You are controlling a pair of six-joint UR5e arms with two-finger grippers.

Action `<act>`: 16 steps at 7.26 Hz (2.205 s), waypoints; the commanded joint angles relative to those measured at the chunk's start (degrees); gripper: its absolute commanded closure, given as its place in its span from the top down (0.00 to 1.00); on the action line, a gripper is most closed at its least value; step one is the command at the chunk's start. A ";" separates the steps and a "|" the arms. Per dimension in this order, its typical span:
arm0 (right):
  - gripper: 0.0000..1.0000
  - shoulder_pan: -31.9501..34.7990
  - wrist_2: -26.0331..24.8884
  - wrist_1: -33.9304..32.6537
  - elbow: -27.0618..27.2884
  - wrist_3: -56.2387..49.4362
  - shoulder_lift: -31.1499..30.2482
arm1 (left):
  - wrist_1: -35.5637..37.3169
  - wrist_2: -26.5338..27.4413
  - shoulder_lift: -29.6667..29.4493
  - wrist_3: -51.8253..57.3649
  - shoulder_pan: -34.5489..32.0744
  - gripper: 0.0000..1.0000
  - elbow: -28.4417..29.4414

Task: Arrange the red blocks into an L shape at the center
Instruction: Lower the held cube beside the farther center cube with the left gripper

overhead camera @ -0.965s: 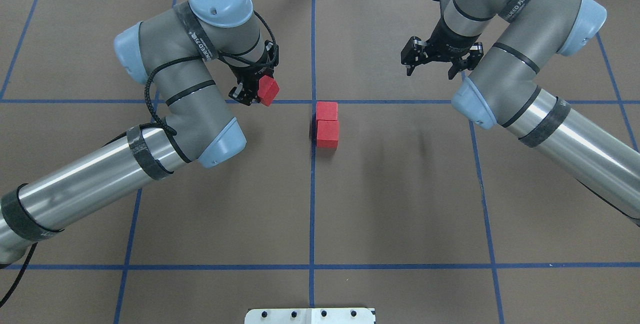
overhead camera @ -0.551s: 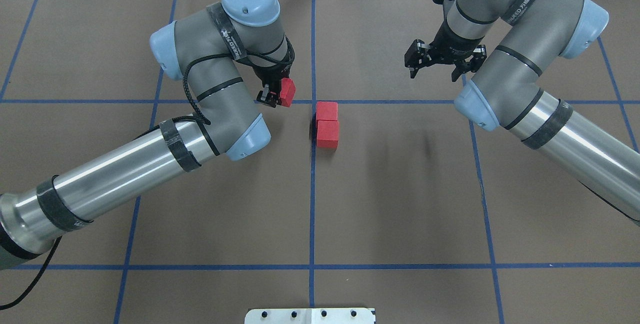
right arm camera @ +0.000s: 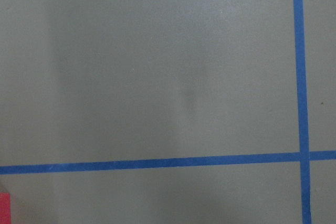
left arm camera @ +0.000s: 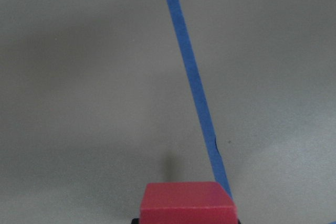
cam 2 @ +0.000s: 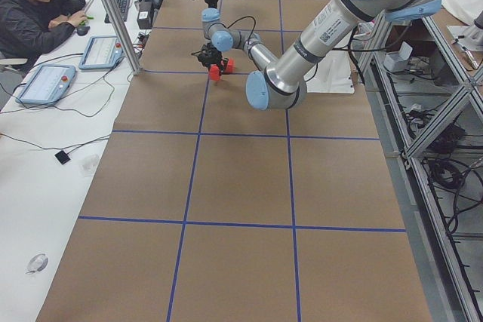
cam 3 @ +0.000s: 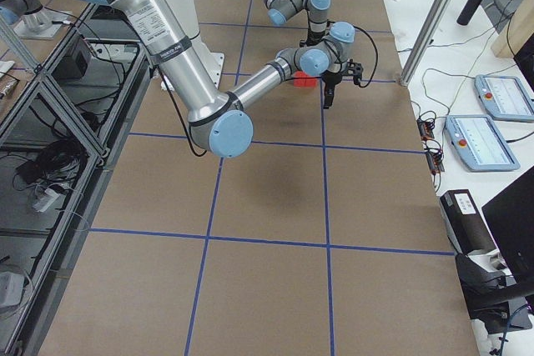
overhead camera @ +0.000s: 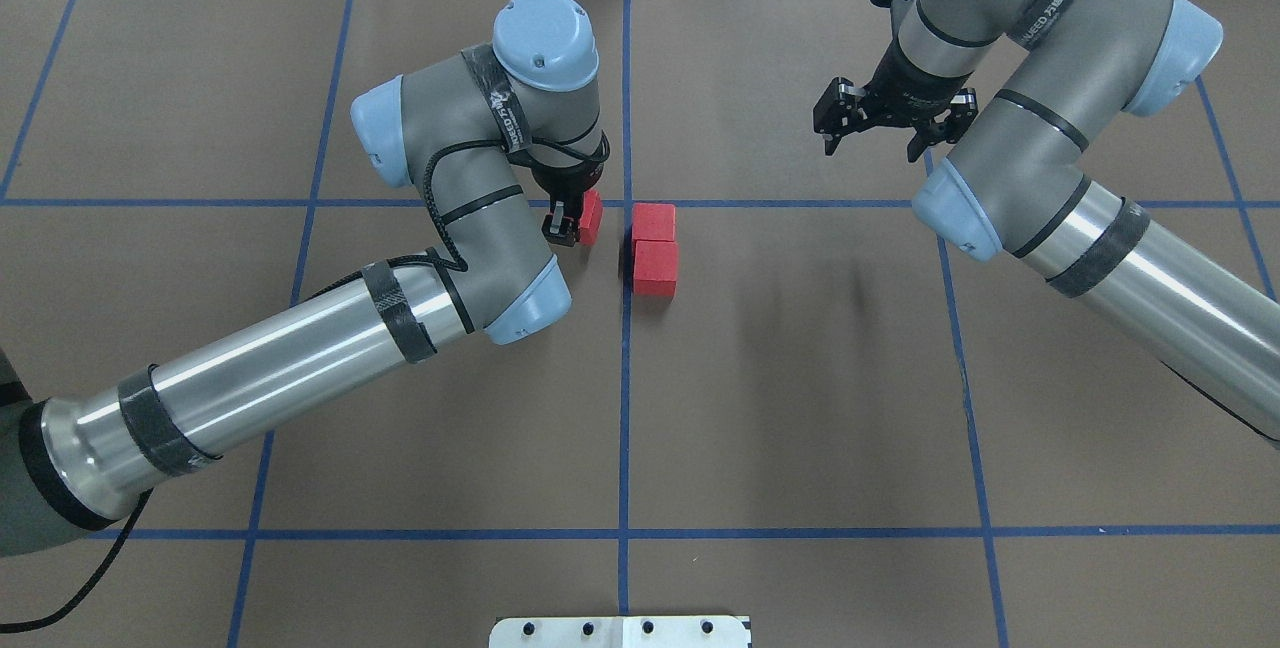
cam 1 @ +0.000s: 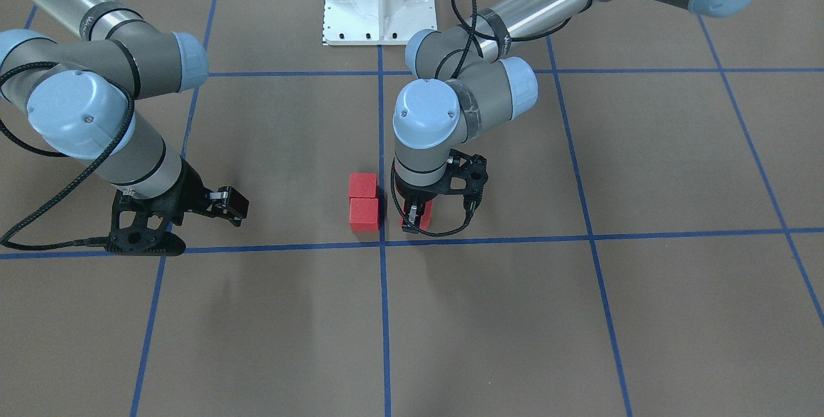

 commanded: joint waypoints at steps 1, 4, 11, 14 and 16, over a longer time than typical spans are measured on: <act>0.99 0.06 -0.09 0.00 -0.01 0.00 -0.21 | 0.06 0.26 -3.67 -1.57 0.81 0.00 4.47; 0.99 0.06 -0.18 0.00 0.08 0.00 -0.39 | 0.14 0.35 -3.77 -1.57 1.25 0.00 4.75; 0.99 0.15 -0.18 0.00 -0.01 0.00 -0.48 | 0.85 2.37 -4.30 -1.74 3.01 0.00 4.93; 0.99 0.06 -0.18 0.00 -0.01 0.08 -0.39 | 1.11 2.37 -4.39 -1.74 3.01 0.00 5.02; 0.99 0.06 -0.18 0.00 -0.01 0.00 -0.39 | 1.38 3.16 -4.39 -3.84 2.92 0.00 5.19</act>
